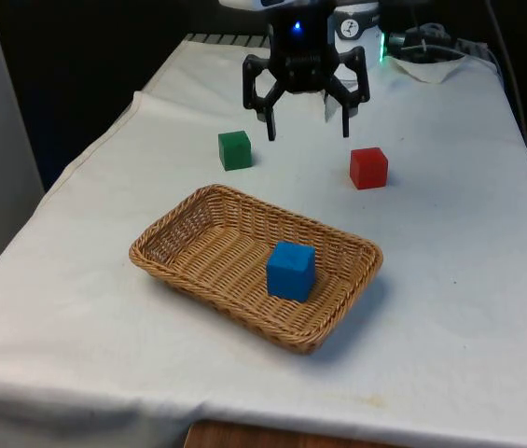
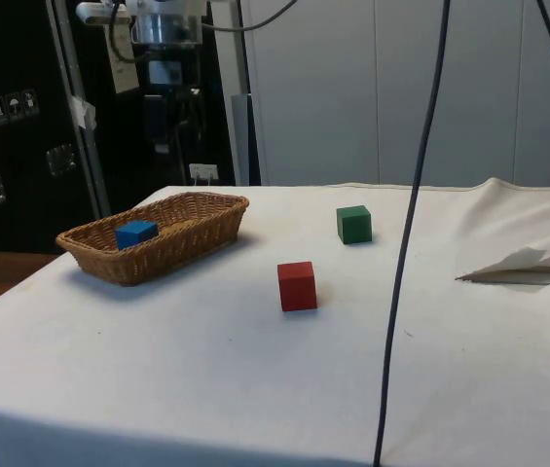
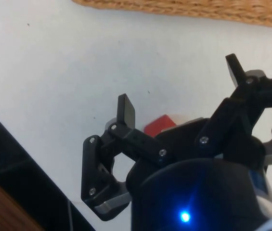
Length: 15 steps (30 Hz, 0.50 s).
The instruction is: Pick up exactly two blocks and place them into the basket.
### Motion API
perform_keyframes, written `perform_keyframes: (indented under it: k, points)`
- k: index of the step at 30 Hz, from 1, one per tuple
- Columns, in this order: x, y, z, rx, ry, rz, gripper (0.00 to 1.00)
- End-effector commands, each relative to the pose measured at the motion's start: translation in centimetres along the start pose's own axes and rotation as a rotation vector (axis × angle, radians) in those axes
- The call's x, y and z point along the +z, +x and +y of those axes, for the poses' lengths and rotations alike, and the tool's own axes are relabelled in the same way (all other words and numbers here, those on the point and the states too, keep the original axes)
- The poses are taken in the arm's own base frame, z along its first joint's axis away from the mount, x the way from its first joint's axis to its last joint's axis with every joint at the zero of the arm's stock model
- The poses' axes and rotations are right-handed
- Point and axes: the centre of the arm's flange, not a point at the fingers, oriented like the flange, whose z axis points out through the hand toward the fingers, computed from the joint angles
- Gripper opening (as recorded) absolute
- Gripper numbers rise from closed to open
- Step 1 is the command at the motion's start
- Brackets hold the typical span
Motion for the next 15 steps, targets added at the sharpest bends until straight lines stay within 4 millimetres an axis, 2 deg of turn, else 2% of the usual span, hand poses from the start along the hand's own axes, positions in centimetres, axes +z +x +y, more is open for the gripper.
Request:
perform_keyframes:
  k: [1, 7, 8, 9, 15]
  points:
    - [-0.2, -0.9, 0.0, -0.006, -0.010, 0.004, 1.00]
    - [-0.2, -2.5, -0.2, -0.020, -0.015, -0.017, 1.00]
    - [0.0, -1.8, -0.2, -0.018, -0.005, -0.023, 1.00]
    - [-0.1, -2.7, -0.2, -0.022, -0.016, -0.020, 1.00]
    - [-0.2, -4.0, -0.5, -0.034, -0.020, -0.034, 1.00]
